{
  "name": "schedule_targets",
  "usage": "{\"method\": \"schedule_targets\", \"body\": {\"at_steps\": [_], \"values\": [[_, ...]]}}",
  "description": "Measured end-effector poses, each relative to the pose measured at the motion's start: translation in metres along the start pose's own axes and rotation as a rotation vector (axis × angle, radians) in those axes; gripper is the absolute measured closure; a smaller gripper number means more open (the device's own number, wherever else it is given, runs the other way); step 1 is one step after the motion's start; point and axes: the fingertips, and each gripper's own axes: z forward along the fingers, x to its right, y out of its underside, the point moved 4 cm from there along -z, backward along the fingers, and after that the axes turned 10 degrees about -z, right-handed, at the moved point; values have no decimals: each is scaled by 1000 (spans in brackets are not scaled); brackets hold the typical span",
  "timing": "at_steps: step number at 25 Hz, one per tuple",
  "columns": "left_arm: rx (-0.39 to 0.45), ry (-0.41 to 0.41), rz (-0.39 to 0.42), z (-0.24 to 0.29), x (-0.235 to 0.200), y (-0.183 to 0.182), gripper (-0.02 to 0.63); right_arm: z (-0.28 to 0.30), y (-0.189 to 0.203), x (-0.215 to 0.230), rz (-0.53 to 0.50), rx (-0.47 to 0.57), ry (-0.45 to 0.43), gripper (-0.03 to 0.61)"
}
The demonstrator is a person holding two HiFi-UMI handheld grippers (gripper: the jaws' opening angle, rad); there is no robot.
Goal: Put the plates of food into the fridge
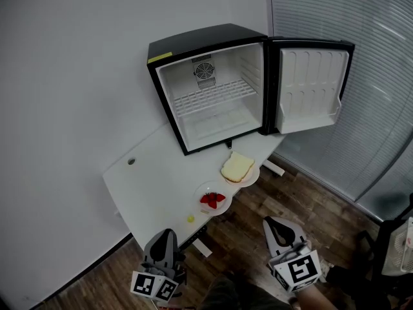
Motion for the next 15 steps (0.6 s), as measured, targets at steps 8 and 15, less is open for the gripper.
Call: {"method": "schedule_targets", "body": {"at_steps": [8,15], "values": [[-11,10,-17,12,-13,6,606,21,10,-13,15,-27,-26,574],[-26,25,-29,32,-44,8,606,63,21,-45,46,-39,-80,572]]}}
